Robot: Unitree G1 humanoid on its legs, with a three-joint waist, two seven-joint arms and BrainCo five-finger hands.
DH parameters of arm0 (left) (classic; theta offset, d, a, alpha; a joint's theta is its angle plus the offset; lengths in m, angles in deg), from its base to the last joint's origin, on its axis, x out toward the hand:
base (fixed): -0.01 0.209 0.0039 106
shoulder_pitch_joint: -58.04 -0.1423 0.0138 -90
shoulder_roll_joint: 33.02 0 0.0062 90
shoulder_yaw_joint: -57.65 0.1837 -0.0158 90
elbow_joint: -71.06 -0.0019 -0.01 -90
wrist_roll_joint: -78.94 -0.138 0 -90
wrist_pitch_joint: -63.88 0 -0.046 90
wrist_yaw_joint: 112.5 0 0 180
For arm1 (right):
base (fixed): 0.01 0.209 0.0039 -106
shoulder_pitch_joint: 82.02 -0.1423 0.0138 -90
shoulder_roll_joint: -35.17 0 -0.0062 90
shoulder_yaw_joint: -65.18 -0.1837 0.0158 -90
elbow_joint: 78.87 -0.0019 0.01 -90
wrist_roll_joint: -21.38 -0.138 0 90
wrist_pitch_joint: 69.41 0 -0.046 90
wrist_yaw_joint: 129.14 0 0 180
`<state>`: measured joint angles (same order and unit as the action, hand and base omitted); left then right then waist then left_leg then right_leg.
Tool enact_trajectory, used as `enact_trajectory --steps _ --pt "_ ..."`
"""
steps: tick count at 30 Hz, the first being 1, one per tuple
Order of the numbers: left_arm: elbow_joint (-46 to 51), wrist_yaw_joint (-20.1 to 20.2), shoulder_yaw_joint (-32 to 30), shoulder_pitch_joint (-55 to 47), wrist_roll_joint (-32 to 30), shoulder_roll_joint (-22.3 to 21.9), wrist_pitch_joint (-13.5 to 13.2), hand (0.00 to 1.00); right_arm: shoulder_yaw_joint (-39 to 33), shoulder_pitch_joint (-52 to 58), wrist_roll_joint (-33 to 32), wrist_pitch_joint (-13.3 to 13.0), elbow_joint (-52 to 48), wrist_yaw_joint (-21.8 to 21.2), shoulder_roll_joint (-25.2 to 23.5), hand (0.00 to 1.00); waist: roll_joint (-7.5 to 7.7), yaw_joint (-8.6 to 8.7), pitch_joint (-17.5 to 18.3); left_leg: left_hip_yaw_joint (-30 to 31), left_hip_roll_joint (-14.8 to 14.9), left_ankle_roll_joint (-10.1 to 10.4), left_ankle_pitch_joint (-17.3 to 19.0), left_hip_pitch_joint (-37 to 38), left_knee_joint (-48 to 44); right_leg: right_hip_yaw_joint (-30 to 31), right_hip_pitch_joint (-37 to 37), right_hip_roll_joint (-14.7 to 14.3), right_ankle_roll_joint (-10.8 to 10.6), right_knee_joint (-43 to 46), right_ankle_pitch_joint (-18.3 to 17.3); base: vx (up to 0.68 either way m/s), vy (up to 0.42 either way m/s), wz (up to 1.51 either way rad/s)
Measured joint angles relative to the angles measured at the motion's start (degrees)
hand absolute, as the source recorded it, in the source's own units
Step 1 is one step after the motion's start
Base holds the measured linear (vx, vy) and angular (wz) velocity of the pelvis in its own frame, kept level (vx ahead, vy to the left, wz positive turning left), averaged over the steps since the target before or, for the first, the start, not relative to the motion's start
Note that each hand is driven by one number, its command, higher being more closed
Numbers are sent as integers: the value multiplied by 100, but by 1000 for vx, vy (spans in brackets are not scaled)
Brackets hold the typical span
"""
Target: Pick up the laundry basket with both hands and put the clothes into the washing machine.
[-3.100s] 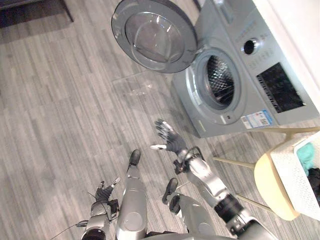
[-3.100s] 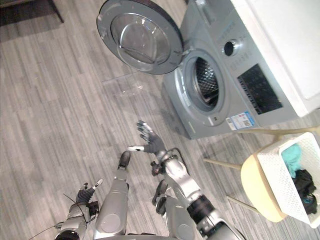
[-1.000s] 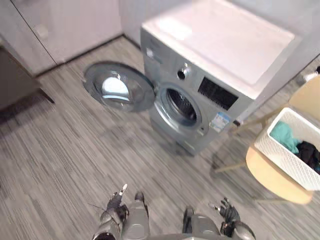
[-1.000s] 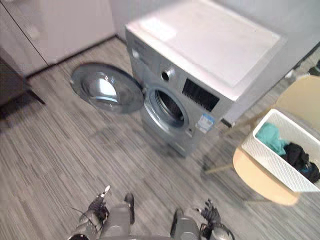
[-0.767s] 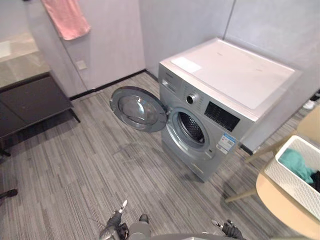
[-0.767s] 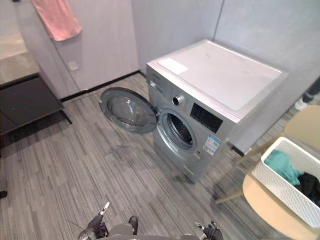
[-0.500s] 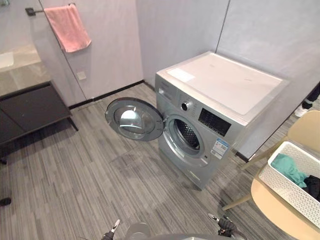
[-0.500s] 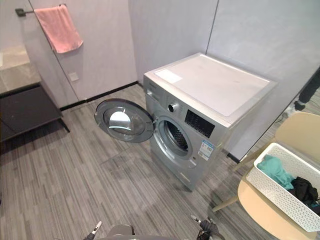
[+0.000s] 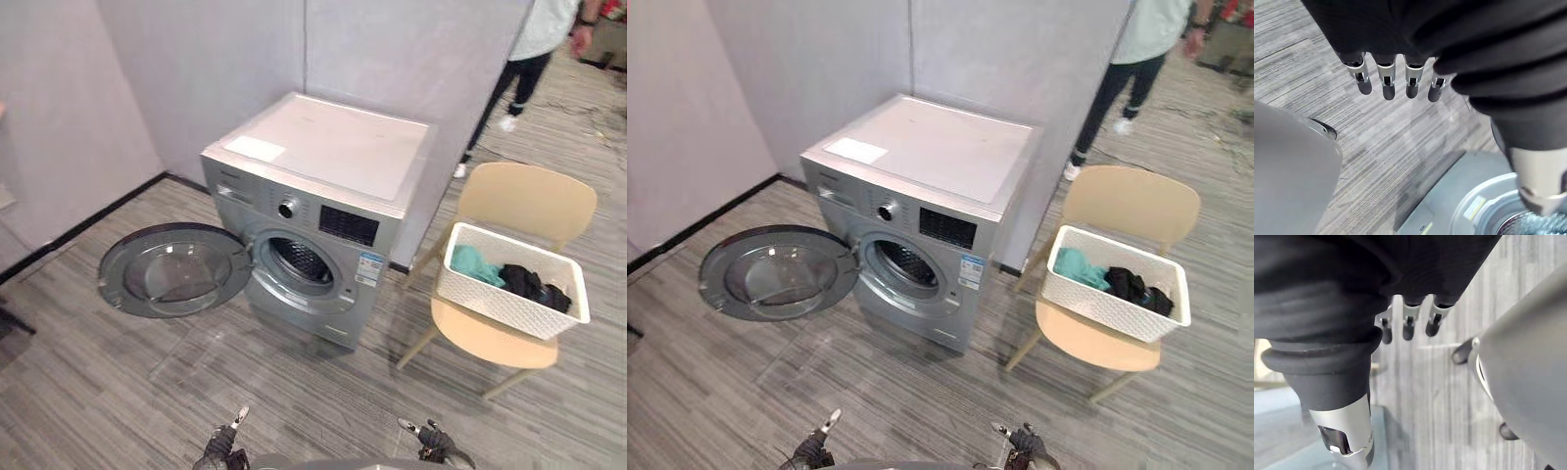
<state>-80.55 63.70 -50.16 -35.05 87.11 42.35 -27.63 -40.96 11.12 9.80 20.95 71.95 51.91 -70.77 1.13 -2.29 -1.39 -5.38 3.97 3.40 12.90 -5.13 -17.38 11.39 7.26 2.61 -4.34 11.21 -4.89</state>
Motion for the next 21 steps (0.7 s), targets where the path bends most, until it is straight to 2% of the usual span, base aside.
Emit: enact_trajectory --steps 1,3,4,5,6,8,9,10,11,12,13,14,15,16,19,21 --pt "0 -2 -28 21 -4 -11 2 0 -40 -2 23 9 -50 0 -12 0 -3 -14 10 -221 87 -97 -73 6 70 -225 195 -33 38 184 41 104 -67 -112" --pt "5 -7 -65 33 -24 -41 8 0 -137 -4 67 6 -152 -1 -11 0 -59 10 -73 -638 246 -133 -117 254 238 -1431 326 150 239 476 11 125 -88 -99" --pt "2 -7 -82 34 -42 -50 13 0 -239 53 149 8 -150 0 13 0 -73 23 -112 -832 247 -129 -121 514 329 -2434 276 374 450 660 -180 110 -53 -72" --pt "0 -7 -87 33 -51 -66 13 0 -270 87 195 12 -144 0 29 0 -76 17 -113 -901 252 -129 -121 609 328 -2676 245 426 481 740 -237 137 -85 -72" --pt "-21 -3 -98 36 -54 -109 5 0 -438 133 288 12 -139 -7 35 0 -124 24 -133 -906 286 -129 -121 768 350 -2784 207 431 467 919 -284 128 -109 -40" --pt "-89 15 -82 40 -94 -191 -13 0 -723 153 320 20 -81 -7 50 0 -259 148 -135 -856 401 -116 -130 936 507 -2701 358 399 371 1388 -379 115 -137 -14" --pt "-106 17 -25 40 -169 -193 -19 0 -945 138 268 18 -118 -21 29 0 -257 179 -133 -872 407 -77 -151 1018 658 -2656 619 711 299 2057 -747 112 -255 8" --pt "-134 17 -5 44 -199 -155 -20 0 -1112 164 269 23 -81 -17 37 0 -216 168 -140 -828 404 5 -182 1076 725 -2530 753 1119 166 2370 -872 88 -226 13" --pt "-147 17 6 32 -236 -120 -19 0 -1138 163 270 21 -42 -14 38 0 -182 159 -124 -790 416 59 -206 1095 743 -2436 761 1301 112 2299 -859 102 -286 15" --pt "-155 17 23 -30 -284 -29 -17 0 -1132 152 272 20 94 -15 22 0 -53 155 -81 -694 427 227 -206 1136 750 -2216 675 1541 92 1798 -541 121 -307 12" --pt "-226 17 21 -77 -332 96 -13 0 -1128 122 268 22 255 -16 -15 0 113 152 -38 -533 491 489 -150 1218 822 -2005 472 1445 -581 1362 -461 177 -523 3" --pt "-333 16 20 -83 -357 122 10 0 -1122 83 267 20 344 -17 0 0 52 136 -56 -489 629 542 -170 1250 889 -2067 412 1291 -545 1293 -537 166 -547 -10" --pt "-426 14 -28 -89 -337 12 36 0 -1080 47 271 6 362 -21 128 0 -199 149 -40 -381 923 661 -250 1227 936 -2124 385 970 -408 1205 -551 122 -519 -22" --pt "-423 7 -21 -93 -341 -59 39 0 -1063 -12 265 10 415 -21 247 0 -296 151 -55 -292 1124 792 -332 1214 911 -2167 406 762 -294 1235 -622 80 -359 -20" --pt "-419 6 20 -89 -346 -48 47 0 -853 -47 259 7 525 -12 356 0 -300 181 -55 20 1345 859 -594 1117 582 -2245 271 525 -97 1231 -759 75 -284 -4" --pt "-354 0 110 -65 -261 -32 37 0 -568 -44 248 -24 525 -7 413 0 -270 205 -61 512 1564 806 -783 662 -304 -2393 25 272 47 1004 -811 84 -267 16"
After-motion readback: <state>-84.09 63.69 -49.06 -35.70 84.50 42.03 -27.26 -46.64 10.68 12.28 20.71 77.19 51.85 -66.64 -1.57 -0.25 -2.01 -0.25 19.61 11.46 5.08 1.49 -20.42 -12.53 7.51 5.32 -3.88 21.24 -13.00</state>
